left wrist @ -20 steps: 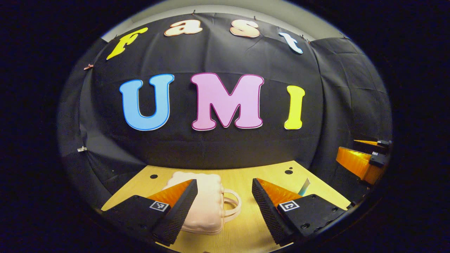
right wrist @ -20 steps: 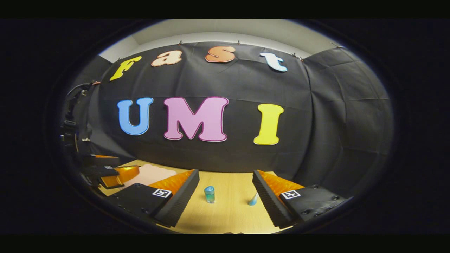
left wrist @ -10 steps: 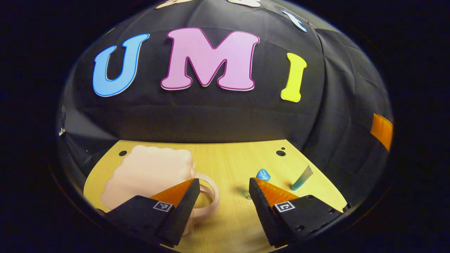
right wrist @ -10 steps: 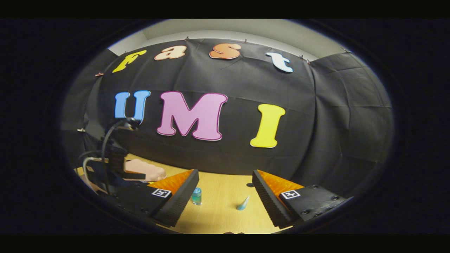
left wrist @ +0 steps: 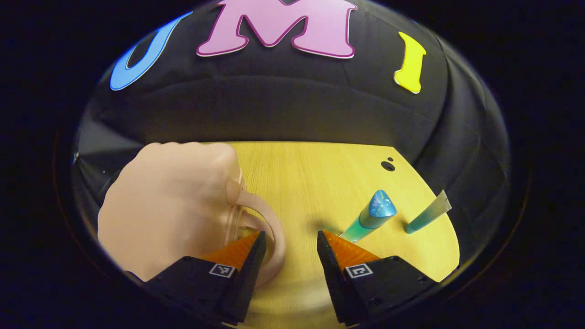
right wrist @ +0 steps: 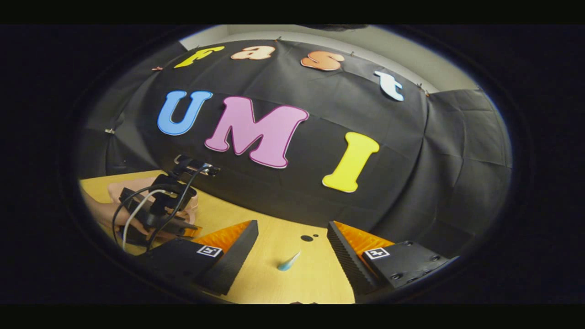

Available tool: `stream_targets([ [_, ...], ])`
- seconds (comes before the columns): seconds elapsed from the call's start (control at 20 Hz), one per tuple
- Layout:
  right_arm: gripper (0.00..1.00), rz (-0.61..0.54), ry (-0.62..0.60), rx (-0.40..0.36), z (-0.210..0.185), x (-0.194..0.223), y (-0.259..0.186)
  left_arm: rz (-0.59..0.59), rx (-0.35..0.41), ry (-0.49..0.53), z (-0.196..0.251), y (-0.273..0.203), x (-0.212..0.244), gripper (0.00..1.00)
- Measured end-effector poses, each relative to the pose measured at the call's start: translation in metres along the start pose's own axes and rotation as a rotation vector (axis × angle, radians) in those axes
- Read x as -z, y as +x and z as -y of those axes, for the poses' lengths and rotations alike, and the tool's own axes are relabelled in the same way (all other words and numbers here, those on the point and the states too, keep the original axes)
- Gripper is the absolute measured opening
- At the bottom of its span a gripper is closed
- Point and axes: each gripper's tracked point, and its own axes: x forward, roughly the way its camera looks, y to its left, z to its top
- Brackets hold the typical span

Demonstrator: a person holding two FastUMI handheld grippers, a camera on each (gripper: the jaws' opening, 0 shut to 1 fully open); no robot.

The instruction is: First open the suitcase, pack the skin care products into it, and then close the suitcase.

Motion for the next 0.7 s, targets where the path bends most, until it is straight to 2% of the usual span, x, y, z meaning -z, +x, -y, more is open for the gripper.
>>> stream_targets([
  [0.1,0.96,-0.046,0.037,0.011,-0.002,0.014,0.002,-0.024,-0.027,0.006,-0.003,0.011,0.006,0.63],
  [0.15,0.96,-0.063,0.049,0.014,-0.002,0.019,0.003,-0.037,-0.035,0.015,-0.003,0.015,0.007,0.54],
  [0.2,0.96,-0.077,0.064,0.015,-0.002,0.024,0.005,-0.051,-0.055,0.023,-0.005,0.019,0.011,0.39],
  [0.25,0.96,-0.085,0.076,0.015,-0.003,0.027,0.006,-0.058,-0.083,0.031,-0.01,0.022,0.011,0.45],
  [0.3,0.96,-0.092,0.083,0.015,-0.003,0.029,0.007,-0.071,-0.105,0.03,-0.015,0.025,0.014,0.35],
  [0.45,0.96,-0.106,0.096,0.015,-0.003,0.032,0.011,-0.083,-0.106,0.028,-0.015,0.029,0.016,0.17],
  [0.55,0.96,-0.115,0.114,0.015,-0.005,0.034,0.012,-0.07,-0.079,0.032,-0.01,0.025,0.01,0.16],
  [0.6,0.96,-0.123,0.121,0.014,-0.006,0.036,0.013,-0.061,-0.064,0.029,-0.008,0.021,0.005,0.11],
  [0.7,0.96,-0.132,0.132,0.006,-0.009,0.038,0.014,-0.05,-0.044,-0.005,-0.005,0.009,-0.01,0.08],
])
